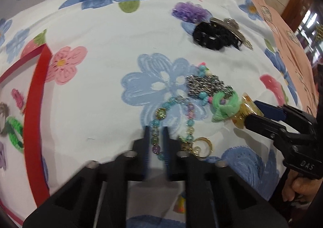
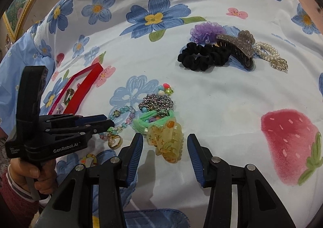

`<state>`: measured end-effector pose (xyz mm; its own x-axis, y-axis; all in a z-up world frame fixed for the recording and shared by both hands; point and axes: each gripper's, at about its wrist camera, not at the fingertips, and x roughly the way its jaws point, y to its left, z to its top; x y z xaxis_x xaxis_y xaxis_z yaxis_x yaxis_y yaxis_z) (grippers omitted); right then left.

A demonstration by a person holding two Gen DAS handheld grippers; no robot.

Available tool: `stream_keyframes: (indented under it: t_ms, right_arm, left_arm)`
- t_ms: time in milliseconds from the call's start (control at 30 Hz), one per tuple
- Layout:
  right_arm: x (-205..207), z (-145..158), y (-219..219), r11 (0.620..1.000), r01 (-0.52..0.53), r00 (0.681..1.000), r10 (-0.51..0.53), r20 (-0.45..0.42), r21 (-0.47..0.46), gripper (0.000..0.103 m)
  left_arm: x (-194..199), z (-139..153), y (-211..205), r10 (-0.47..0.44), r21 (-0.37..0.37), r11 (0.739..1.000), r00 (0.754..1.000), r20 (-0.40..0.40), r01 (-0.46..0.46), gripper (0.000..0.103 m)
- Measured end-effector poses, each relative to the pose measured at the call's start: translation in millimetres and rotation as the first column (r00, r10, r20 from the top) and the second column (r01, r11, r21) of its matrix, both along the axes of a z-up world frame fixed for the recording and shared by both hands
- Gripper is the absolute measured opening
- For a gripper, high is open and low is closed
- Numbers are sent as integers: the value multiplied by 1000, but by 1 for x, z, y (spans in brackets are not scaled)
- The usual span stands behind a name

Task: Organize jewelry
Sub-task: 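Grasp the beaded bracelet with the left gripper while the right grasps the yellow claw clip, then carry the bracelet into the tray with the left gripper while the right carries the claw clip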

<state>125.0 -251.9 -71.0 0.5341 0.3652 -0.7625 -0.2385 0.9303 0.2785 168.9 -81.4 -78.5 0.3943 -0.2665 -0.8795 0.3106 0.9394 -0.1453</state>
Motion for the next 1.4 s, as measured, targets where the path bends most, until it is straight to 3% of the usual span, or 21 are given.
stream_keyframes:
  t_ms: [67, 300, 633, 967, 1400]
  right_arm:
    - [0, -2, 0, 1000, 1, 1000, -1, 1, -7, 36]
    - [-4, 6, -1, 1000, 8, 1000, -8, 25, -14, 35]
    - [-15, 31, 3, 1000, -12, 997, 10, 72, 19, 35]
    - [-22, 46, 36, 994, -99, 991, 95, 98, 37, 35]
    - [-29, 52, 88, 977, -210, 973, 205, 108, 38, 35]
  left_arm:
    - [-2, 0, -2, -9, 15, 1000, 1000, 15, 9, 6]
    - [-11, 11, 2, -7, -35, 999, 999, 34, 9, 6]
    - [-33, 52, 21, 40, -102, 994, 993, 113, -28, 6]
    - [-58, 85, 65, 131, -151, 983, 977, 170, -105, 6]
    - [-84, 106, 124, 251, -185, 959, 945, 212, -213, 6]
